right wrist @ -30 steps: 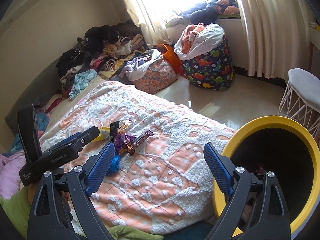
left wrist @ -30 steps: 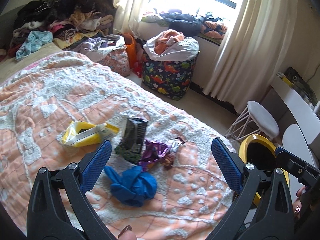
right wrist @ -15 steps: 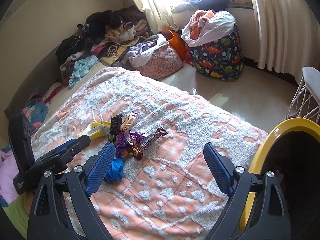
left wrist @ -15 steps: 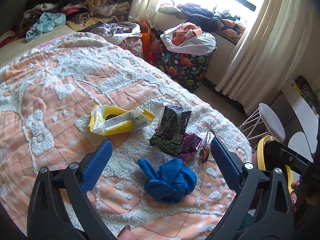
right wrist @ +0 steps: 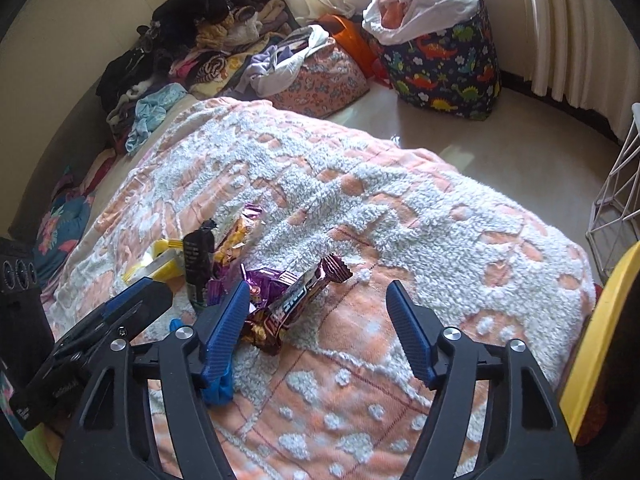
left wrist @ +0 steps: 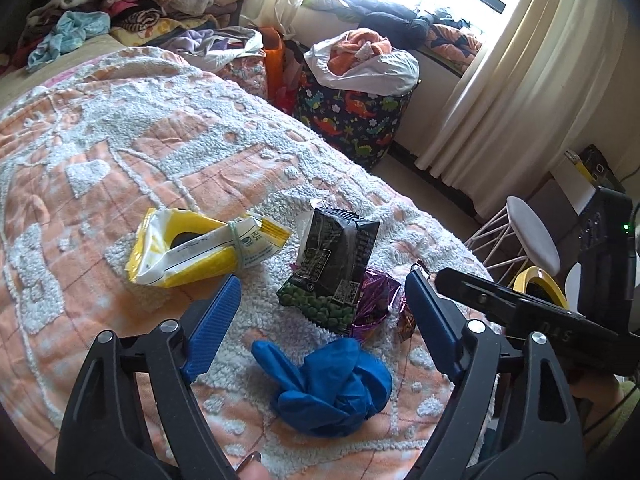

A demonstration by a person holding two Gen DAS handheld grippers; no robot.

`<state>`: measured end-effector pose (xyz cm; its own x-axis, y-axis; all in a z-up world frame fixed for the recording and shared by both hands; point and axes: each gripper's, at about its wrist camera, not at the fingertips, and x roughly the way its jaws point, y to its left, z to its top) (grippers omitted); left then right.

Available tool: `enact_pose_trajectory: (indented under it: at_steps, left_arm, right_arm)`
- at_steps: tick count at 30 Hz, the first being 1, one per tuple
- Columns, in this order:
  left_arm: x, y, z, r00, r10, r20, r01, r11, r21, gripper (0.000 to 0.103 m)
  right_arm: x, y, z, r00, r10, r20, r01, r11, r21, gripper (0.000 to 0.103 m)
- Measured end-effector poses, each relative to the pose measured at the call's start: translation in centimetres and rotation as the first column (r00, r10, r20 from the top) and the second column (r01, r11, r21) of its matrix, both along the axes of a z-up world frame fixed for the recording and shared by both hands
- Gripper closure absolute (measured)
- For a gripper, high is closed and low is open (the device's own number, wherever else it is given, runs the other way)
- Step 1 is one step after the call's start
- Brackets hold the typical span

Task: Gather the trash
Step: 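Grasp the brown chocolate wrapper with the right gripper while the left grasps the black snack bag, then carry the brown wrapper with the right gripper while the left carries the black bag over the bin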

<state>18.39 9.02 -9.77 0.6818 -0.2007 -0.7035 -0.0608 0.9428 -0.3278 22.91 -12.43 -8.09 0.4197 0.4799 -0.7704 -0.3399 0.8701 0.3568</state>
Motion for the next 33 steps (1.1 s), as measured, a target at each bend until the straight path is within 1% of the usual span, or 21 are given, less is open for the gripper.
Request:
enact_pose_trajectory:
  at_steps: [3, 5, 6, 8, 10, 11, 12, 15, 19, 20, 22, 24, 25, 26, 33]
  left_arm:
    - [0.7, -0.1, -0.5, 1.0, -0.004, -0.015, 0.004, 1.0, 0.001, 0.028]
    - [1.1, -0.1, -0.8, 1.0, -0.006, -0.023, 0.006, 1.0, -0.003, 0.028]
    - [1.2, -0.1, -0.8, 1.0, -0.006, -0.025, 0.006, 1.0, -0.004, 0.029]
    - [1.5, 0.0, -1.0, 1.0, -0.006, -0.029, 0.006, 1.0, -0.008, 0.029]
    - [1.9, 0.0, -1.1, 0.999, -0.006, -0.035, 0.006, 1.0, -0.014, 0.029]
    - [2.2, -0.1, -1.2, 0.999, -0.006, -0.039, 0.006, 1.0, -0.016, 0.03]
    - [2.4, -0.2, -1.3, 0.999, -0.008, -0.043, 0.007, 1.0, -0.018, 0.03]
    - [2.9, -0.6, -1.5, 0.999, -0.014, -0.05, 0.013, 1.0, -0.019, 0.033]
    - [3.7, -1.1, -1.8, 0.997, -0.017, -0.074, 0.016, 1.0, -0.022, 0.046]
    - [3.8, -1.1, -1.8, 0.997, -0.015, -0.079, 0.012, 1.0, -0.028, 0.048]
    - [3.7, -1.0, -1.9, 0.997, -0.01, -0.082, 0.006, 0.999, -0.046, 0.058]
    - [3.4, -0.9, -1.8, 0.997, -0.005, -0.083, 0.0, 0.998, -0.055, 0.06]
    - [3.3, -0.9, -1.7, 0.997, -0.005, -0.083, -0.001, 0.998, -0.06, 0.064]
    - [3.2, -0.9, -1.7, 0.996, -0.004, -0.084, -0.001, 0.998, -0.061, 0.066]
    - [1.8, -0.9, -0.6, 0.997, -0.006, -0.072, 0.001, 0.998, -0.062, 0.071]
  right_arm:
    - [1.0, 0.4, -1.0, 0.999, 0.005, -0.035, -0.005, 1.0, 0.012, 0.041]
    - [1.5, 0.6, -1.4, 0.998, 0.01, -0.056, -0.008, 1.0, 0.026, 0.05]
    - [1.8, 0.6, -1.7, 0.997, 0.014, -0.075, -0.011, 0.999, 0.038, 0.052]
    - [2.3, 0.6, -2.2, 0.994, 0.018, -0.103, -0.012, 0.998, 0.059, 0.061]
    - [2.6, 0.5, -2.5, 0.993, 0.021, -0.12, -0.012, 0.997, 0.074, 0.067]
    - [2.7, 0.3, -2.7, 0.992, 0.02, -0.127, -0.01, 0.997, 0.081, 0.076]
    - [2.7, 0.2, -2.8, 0.991, 0.02, -0.131, -0.009, 0.996, 0.084, 0.079]
    - [2.4, -0.5, -2.9, 0.991, 0.02, -0.135, -0.007, 0.995, 0.095, 0.082]
    - [1.6, -1.2, -2.8, 0.991, 0.024, -0.129, -0.011, 0.995, 0.099, 0.083]
    - [1.4, -1.2, -2.7, 0.991, 0.025, -0.128, -0.012, 0.995, 0.1, 0.083]
    - [0.9, -1.4, -2.6, 0.992, 0.032, -0.119, -0.02, 0.995, 0.093, 0.083]
    - [0.2, -1.6, -2.4, 0.993, 0.039, -0.109, -0.03, 0.996, 0.083, 0.083]
    - [0.0, -1.6, -2.4, 0.994, 0.041, -0.106, -0.033, 0.996, 0.081, 0.084]
    - [-0.3, -1.7, -2.3, 0.994, 0.044, -0.103, -0.036, 0.996, 0.079, 0.084]
    - [-2.4, -1.7, -1.9, 0.995, 0.063, -0.081, -0.057, 0.996, 0.068, 0.085]
